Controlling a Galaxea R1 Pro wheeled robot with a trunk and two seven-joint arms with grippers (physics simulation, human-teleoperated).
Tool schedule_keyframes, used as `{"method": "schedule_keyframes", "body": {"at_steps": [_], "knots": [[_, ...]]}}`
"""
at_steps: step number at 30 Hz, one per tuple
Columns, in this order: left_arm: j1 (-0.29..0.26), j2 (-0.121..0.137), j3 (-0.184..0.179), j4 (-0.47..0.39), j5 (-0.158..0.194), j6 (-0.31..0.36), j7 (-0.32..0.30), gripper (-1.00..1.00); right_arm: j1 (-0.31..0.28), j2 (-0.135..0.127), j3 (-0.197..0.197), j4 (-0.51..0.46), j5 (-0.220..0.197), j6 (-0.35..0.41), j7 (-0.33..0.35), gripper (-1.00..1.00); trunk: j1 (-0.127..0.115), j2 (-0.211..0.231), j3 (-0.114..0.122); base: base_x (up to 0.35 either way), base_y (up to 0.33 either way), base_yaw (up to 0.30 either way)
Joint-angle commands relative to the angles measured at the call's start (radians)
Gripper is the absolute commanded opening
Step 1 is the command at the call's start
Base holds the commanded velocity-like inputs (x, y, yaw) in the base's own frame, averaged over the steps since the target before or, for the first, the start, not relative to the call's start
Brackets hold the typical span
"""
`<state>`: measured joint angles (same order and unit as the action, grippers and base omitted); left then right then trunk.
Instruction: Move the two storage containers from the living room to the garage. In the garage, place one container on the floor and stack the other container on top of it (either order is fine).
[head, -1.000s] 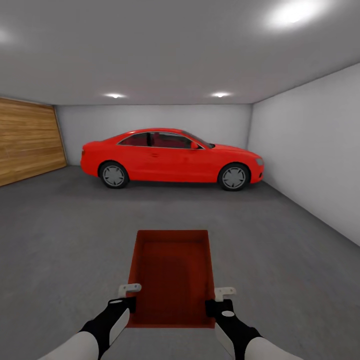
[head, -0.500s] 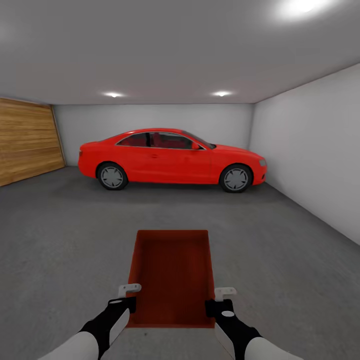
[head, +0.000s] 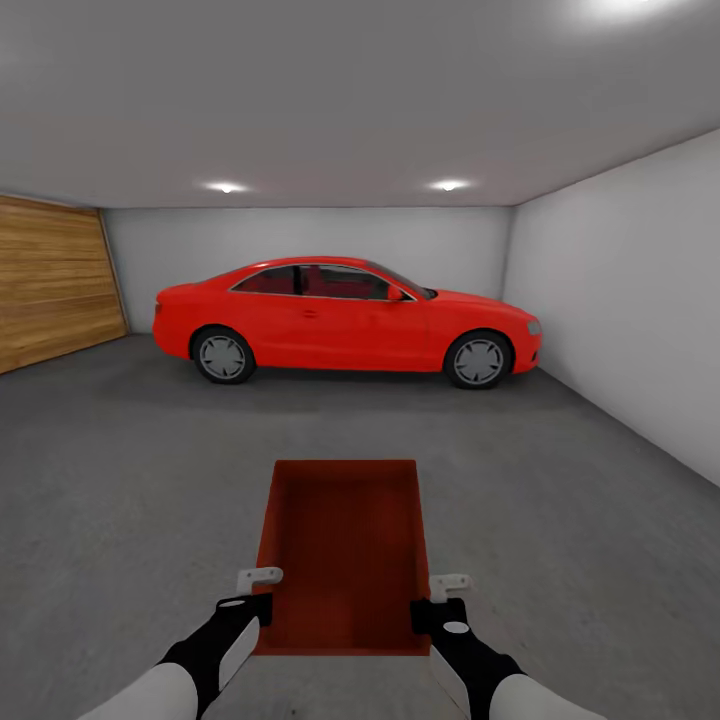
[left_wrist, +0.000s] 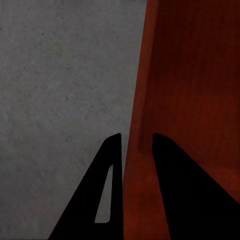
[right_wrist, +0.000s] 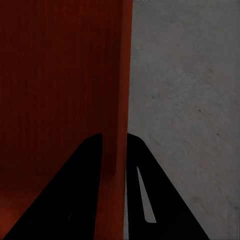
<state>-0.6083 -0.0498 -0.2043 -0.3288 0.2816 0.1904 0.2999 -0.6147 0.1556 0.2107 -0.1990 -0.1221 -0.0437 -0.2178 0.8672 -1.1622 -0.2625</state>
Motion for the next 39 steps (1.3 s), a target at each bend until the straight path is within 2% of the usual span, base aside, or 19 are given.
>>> {"method": "schedule_keyframes", "body": {"at_steps": [1,39], "knots": [[-0.001,0.067,0.037,-0.006,-0.019,-0.002,0.012,-1.00,0.000,-0.001,-0.013,0.003,-0.021,-0.004,-0.005,-1.00,0.001,-0.001,-0.001,0.321,0.090,0.000],[-0.001,0.068,0.037,-0.006,-0.019,-0.002,0.012,-1.00,0.000,-0.001,-0.013,0.003,-0.021,-0.004,-0.005,-1.00,0.001,-0.001,-0.001,0.321,0.009,0.000]]}}
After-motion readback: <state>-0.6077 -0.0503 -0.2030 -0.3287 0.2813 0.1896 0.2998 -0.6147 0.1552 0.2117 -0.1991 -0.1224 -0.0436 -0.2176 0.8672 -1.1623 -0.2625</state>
